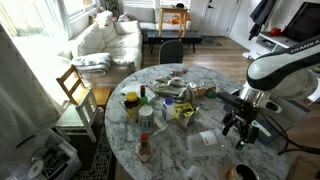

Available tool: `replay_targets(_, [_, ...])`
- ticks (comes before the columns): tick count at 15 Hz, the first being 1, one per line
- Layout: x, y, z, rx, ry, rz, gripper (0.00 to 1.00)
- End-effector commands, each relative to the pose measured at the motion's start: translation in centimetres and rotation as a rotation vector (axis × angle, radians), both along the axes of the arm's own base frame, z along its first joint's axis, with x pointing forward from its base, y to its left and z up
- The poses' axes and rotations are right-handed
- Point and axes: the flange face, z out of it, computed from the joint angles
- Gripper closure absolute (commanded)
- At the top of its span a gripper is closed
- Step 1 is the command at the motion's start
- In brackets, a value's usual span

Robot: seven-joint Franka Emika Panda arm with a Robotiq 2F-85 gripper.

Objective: Remote the plastic cup and silver cup from the clear case and put them in an upright position

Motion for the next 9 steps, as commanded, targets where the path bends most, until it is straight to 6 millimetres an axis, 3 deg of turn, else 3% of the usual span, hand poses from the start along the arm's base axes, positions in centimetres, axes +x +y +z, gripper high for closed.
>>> replay_targets(1, [-0.5,-0.8,-1.8,0.061,-0.063,-0.156,0.00])
replay_targets(5, [-0.5,-1.2,-3.3,0.098,-0.111,-0.264,0.01])
replay_targets(6, [-0.4,-1.3,-3.8,0.106,-0.119,-0.276,0.25])
replay_targets(7, [-0.3,-1.3,-4.1,0.112,-0.125,-0.287,0.26])
replay_targets(9, [-0.3,-1.3,-4.4,0.124,-0.134,-0.288,0.38])
